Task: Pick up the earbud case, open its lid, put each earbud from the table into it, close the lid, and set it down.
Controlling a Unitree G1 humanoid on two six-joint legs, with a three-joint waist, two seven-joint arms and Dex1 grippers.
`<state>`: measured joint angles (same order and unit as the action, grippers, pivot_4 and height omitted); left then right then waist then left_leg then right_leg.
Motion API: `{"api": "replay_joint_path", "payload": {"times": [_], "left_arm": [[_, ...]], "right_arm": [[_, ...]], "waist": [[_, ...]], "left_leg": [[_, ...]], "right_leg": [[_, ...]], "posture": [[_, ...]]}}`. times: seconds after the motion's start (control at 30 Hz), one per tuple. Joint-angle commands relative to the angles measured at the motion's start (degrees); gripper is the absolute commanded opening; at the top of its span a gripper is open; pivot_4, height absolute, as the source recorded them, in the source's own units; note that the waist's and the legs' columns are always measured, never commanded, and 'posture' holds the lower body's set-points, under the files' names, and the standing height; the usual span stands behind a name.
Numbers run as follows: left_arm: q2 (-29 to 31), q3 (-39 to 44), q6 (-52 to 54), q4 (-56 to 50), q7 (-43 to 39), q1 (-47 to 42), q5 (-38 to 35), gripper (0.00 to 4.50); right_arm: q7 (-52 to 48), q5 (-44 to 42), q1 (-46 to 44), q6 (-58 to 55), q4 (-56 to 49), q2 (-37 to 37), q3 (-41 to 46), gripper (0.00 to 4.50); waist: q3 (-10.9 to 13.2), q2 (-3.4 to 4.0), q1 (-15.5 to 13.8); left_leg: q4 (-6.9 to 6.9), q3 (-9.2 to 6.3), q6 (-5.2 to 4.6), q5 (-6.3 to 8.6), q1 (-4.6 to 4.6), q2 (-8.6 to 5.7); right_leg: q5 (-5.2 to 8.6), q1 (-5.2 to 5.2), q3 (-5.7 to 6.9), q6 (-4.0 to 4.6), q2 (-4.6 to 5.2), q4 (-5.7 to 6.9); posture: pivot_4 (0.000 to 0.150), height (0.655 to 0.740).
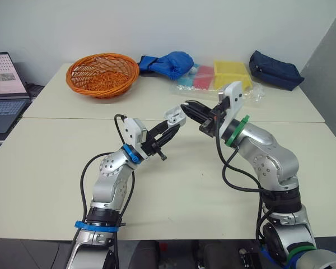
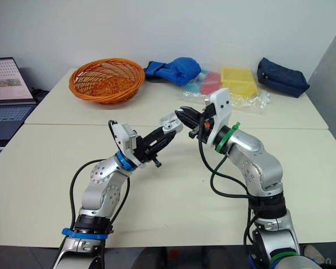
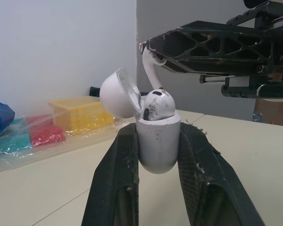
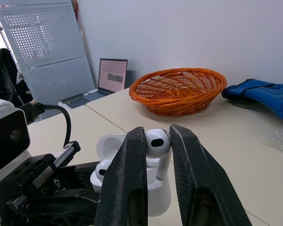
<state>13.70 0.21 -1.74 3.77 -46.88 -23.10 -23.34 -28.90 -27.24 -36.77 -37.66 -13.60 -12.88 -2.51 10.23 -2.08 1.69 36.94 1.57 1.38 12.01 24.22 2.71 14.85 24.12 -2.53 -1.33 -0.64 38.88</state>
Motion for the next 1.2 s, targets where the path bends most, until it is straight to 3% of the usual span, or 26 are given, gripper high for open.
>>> {"api": "replay_joint_path", "payload": {"times": [0.03, 1.0, 1.2], "left_arm": [[-0.23, 0.06, -1.45, -1.93, -0.03, -0.29, -0.12, 0.75], [-0.56, 0.19, -1.57, -1.82, 0.10, -0.44, 0.03, 0.75], [-0.78, 0.22, -1.53, -1.73, 0.03, -0.40, 0.17, 0.75]], "right_arm": [[-0.95, 1.11, -0.84, 2.16, -1.04, -0.58, -1.01, 0.36], [-1.90, 6.00, -0.57, 5.16, 1.71, -1.50, -4.03, 0.36], [-2.09, 5.04, -0.42, 4.19, 1.26, -1.18, -2.85, 2.43]], "waist": [[0.00, 0.00, 0.01], [0.00, 0.00, 0.00], [0.00, 0.00, 0.00]], "left_leg": [[0.00, 0.00, 0.00, 0.00, 0.00, 0.00], [-0.01, 0.00, 0.00, 0.00, 0.00, 0.00], [-0.01, 0.00, 0.00, 0.00, 0.00, 0.00]], "right_leg": [[0.00, 0.00, 0.00, 0.00, 0.00, 0.00], [0.00, 0.01, 0.00, 0.00, 0.00, -0.01], [0.00, 0.01, 0.00, 0.00, 0.00, -0.01]], "posture": [[0.150, 0.7400], [0.150, 0.7400], [0.150, 0.7400]]}}
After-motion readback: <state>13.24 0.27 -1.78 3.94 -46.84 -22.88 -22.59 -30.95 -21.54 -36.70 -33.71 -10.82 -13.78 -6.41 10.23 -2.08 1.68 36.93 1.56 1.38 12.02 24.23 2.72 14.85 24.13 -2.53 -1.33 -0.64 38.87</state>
